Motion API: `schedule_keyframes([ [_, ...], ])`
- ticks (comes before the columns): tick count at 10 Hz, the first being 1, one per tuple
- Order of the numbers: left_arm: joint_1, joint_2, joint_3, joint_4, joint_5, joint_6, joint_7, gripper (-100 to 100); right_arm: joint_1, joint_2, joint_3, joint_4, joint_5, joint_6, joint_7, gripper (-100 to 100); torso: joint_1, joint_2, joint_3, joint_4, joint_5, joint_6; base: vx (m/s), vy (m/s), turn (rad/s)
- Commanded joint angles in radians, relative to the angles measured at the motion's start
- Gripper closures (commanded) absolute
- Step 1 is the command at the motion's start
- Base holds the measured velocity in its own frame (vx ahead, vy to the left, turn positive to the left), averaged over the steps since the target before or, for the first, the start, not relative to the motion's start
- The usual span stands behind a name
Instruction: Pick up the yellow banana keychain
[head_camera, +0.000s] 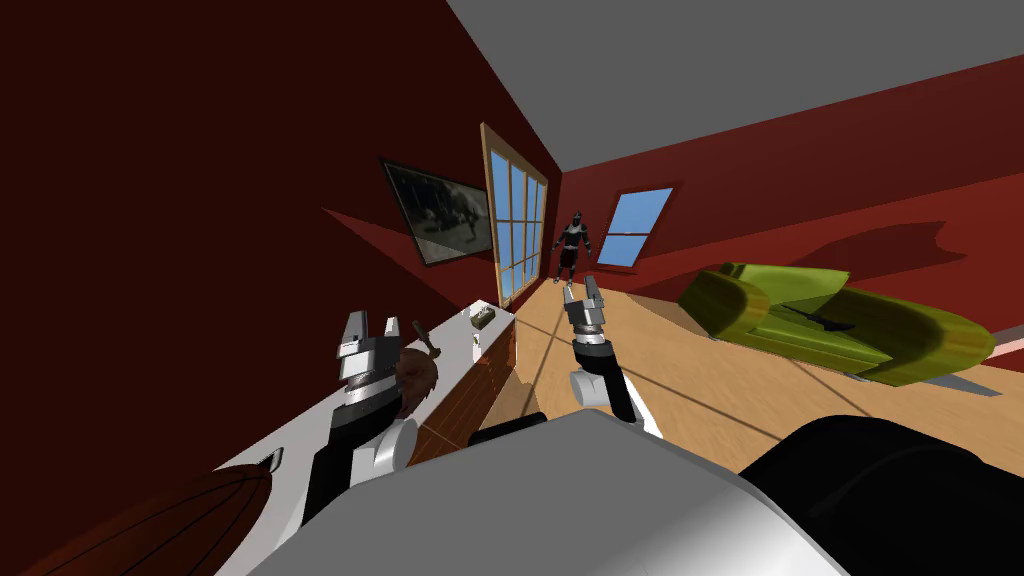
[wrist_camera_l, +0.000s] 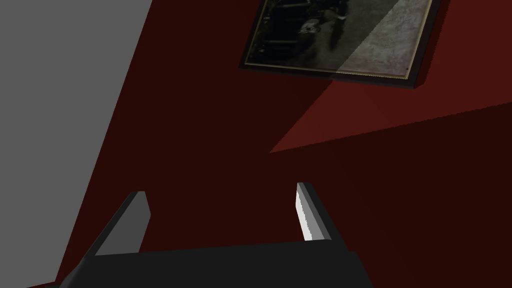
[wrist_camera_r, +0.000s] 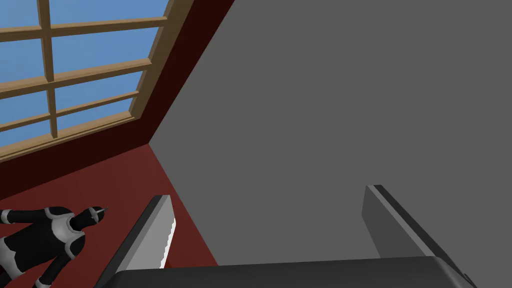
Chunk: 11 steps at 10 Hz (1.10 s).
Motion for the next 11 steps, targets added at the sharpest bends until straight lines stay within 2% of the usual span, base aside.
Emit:
schedule_keyframes([
  [1, 0.002, 0.031, 0.002, 0.004, 0.003, 0.016, -0.003, -100, 0.000, 0.000, 0.000, 0.000, 0.000, 0.000, 0.000, 0, 0.000, 0.000, 0.000, 0.000, 0.000, 0.000, -0.004, -0.015, -0.049],
  [4, 0.011, 0.096, 0.012, 0.017, 0.016, 0.079, -0.017, -100, 0.000, 0.000, 0.000, 0.000, 0.000, 0.000, 0.000, 0, -0.003, 0.001, 0.000, 0.000, -0.001, 0.000, -0.008, -0.043, -0.100],
  [7, 0.028, 0.147, 0.027, 0.036, 0.036, 0.175, -0.039, -100, 0.000, 0.000, 0.000, 0.000, 0.000, 0.000, 0.000, 0, -0.004, 0.001, 0.000, 0.000, -0.001, 0.000, -0.006, -0.063, -0.156],
  [8, 0.028, 0.147, 0.027, 0.036, 0.036, 0.178, -0.039, -100, 0.000, 0.000, 0.000, 0.000, 0.000, 0.000, 0.000, 0, -0.004, 0.000, 0.000, 0.000, -0.001, 0.000, -0.002, -0.045, -0.041],
  [9, 0.035, 0.160, 0.033, 0.043, 0.043, 0.212, -0.048, -100, 0.000, 0.000, 0.000, 0.000, 0.000, 0.000, 0.000, 0, -0.003, 0.000, 0.000, 0.000, -0.001, 0.000, -0.001, -0.050, -0.095],
  [10, 0.035, 0.160, 0.033, 0.043, 0.043, 0.218, -0.048, -100, 0.000, 0.000, 0.000, 0.000, 0.000, 0.000, 0.000, 0, -0.003, 0.000, 0.000, 0.000, -0.001, 0.000, -0.005, -0.036, -0.062],
  [11, 0.043, 0.172, 0.039, 0.051, 0.051, 0.257, -0.058, -100, 0.000, 0.000, 0.000, 0.000, 0.000, 0.000, 0.000, 0, -0.002, 0.001, 0.000, 0.000, -0.001, 0.000, -0.002, -0.045, -0.152],
])
